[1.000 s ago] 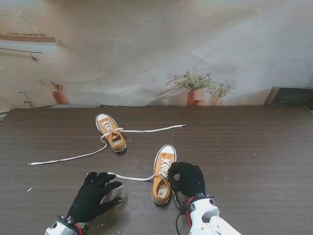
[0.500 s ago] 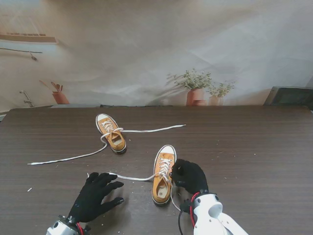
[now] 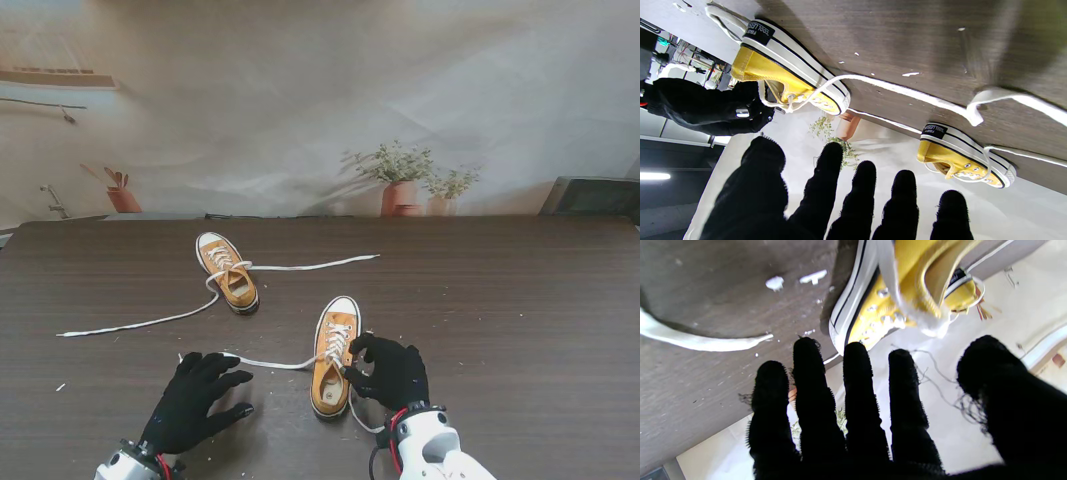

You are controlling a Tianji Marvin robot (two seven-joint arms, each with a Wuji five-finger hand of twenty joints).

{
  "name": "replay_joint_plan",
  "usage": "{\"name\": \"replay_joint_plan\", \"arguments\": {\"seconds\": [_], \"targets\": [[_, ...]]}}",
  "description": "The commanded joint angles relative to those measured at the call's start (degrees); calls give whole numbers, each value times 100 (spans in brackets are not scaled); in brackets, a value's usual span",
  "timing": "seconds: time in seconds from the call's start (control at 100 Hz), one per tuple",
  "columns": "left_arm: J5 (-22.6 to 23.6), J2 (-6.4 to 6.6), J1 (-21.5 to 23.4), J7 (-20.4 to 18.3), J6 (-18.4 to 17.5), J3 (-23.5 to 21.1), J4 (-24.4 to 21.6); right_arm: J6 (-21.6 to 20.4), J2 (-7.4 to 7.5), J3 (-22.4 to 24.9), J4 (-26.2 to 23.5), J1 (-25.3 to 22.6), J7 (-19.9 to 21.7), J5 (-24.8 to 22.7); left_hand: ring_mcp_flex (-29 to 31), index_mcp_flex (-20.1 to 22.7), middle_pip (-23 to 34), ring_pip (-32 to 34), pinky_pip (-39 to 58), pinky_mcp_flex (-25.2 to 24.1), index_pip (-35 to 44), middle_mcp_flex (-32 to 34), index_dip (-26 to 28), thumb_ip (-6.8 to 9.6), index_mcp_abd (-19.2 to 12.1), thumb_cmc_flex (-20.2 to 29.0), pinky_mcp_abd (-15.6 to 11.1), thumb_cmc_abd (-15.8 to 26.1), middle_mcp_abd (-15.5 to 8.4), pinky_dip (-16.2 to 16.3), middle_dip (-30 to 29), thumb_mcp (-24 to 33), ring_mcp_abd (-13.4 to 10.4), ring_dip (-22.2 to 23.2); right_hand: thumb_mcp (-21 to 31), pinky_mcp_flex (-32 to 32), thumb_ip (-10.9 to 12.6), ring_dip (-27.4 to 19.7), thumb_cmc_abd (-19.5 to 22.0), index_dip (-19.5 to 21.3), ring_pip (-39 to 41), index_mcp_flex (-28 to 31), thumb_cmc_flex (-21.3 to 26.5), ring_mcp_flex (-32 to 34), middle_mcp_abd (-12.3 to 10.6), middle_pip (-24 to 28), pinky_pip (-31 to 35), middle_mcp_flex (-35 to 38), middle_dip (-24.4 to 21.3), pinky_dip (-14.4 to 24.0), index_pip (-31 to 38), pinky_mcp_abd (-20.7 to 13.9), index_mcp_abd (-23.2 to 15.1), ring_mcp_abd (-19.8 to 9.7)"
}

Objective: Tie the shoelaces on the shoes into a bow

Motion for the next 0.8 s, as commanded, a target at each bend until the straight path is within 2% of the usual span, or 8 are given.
{"name": "replay_joint_plan", "arguments": {"seconds": [0.0,0.27,0.29,0.32,0.37,0.46,0.64,0.79], "targets": [[31,-4,19,-66,-11,-6,-48,21,59,-100,47,25,90,-87,-43,114,59,36,-103,1,17,48,94,-119,-225,157,-195,200,-65,-90,30,63,24,-63,-268,-40,24,35,-159,148,-83,-159,-240,-125,-87,37,-38,-183,107,95,-41,13,15,1],[79,-5,34,-3,-43,-35,-45,349,46,-437,366,372,164,-131,-45,116,63,42,-94,4,19,54,95,-119,-236,160,-191,201,-66,-98,30,62,22,-67,144,201,43,25,-376,509,23,361,158,60,-225,188,35,-7,160,94,458,-30,-93,-95],[79,-6,36,5,-45,-35,-45,367,39,-457,393,396,147,-127,-45,123,64,42,-93,5,22,56,95,-118,-229,162,-190,201,-65,-98,31,63,17,-67,176,217,-139,20,-397,505,33,443,255,83,-222,186,45,36,154,88,526,-21,-133,-87],[80,-7,37,15,-48,-35,-44,391,32,-478,424,425,130,-125,-41,125,65,45,-91,8,22,56,96,-119,-226,158,-188,199,-66,-98,32,61,21,-66,197,256,-651,9,-462,94,51,545,474,126,-227,184,69,142,142,61,1010,-26,-267,-112],[88,-5,38,18,-53,-37,-45,417,26,-498,465,458,108,-135,-42,125,65,46,-89,8,22,57,95,-119,-234,154,-187,202,-71,-99,32,59,20,-67,182,318,-836,6,-501,-199,70,785,712,202,-230,171,99,340,122,39,1591,-31,-508,-133],[93,-3,37,15,-56,-35,-41,405,-22,-485,529,477,-99,-116,-43,125,63,48,-88,7,24,52,96,-119,-232,155,-184,200,-68,-101,31,60,23,-67,616,468,-843,37,-666,-247,179,1715,1059,412,-240,185,186,850,88,33,2148,-53,-742,-212],[51,-8,45,-14,-50,-25,-52,255,-76,-200,201,212,-228,135,-43,124,64,51,-85,7,24,54,96,-118,-230,156,-184,200,-58,-103,30,62,22,-69,618,485,-847,72,-587,202,276,1765,1168,492,-208,228,238,977,109,11,2147,-55,-644,-239],[3,-10,40,-65,-48,-1,-60,324,-99,93,-286,-5,213,797,-56,124,63,48,-85,1,23,48,95,-119,-227,157,-189,199,-60,-106,30,62,25,-71,649,382,-854,77,-561,354,310,1746,1229,529,-132,214,152,974,90,-47,2166,-22,-398,-168]]}}
